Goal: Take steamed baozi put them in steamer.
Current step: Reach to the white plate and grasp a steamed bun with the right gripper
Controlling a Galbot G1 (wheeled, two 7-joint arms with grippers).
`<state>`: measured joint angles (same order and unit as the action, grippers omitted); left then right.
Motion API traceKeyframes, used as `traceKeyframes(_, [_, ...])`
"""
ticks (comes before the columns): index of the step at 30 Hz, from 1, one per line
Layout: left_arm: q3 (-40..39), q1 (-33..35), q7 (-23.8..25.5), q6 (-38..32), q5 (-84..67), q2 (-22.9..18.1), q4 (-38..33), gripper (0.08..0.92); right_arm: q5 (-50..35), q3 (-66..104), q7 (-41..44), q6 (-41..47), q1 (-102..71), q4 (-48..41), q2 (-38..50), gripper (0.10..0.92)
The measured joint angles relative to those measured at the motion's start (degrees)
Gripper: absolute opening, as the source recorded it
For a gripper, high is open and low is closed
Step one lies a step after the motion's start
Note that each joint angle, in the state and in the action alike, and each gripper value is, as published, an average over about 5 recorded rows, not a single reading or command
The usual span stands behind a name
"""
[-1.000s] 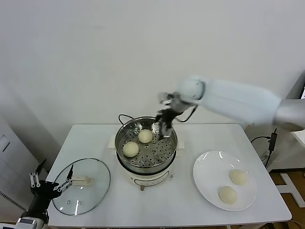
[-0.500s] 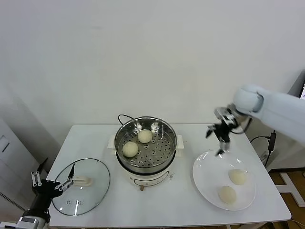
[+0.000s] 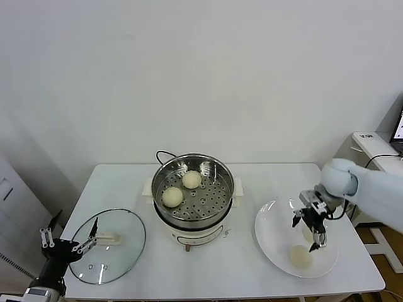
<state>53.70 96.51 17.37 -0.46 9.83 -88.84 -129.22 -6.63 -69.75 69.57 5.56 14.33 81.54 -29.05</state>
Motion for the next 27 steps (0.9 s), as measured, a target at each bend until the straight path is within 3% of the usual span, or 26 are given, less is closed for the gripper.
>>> traceKeyframes(16, [0.17, 0.63, 0.01, -0.58, 0.26, -0.51, 0.09, 0.823, 4.91, 4.72, -2.69, -1.58, -8.22, -0.34, 0.11, 0.789])
traceKeyframes(27, [0.09, 0.62, 0.02, -0.86, 0.19, -0.86, 0.04, 0.823, 6.54, 5.74, -3.82, -2.35, -8.87, -0.25, -0.22, 0.503])
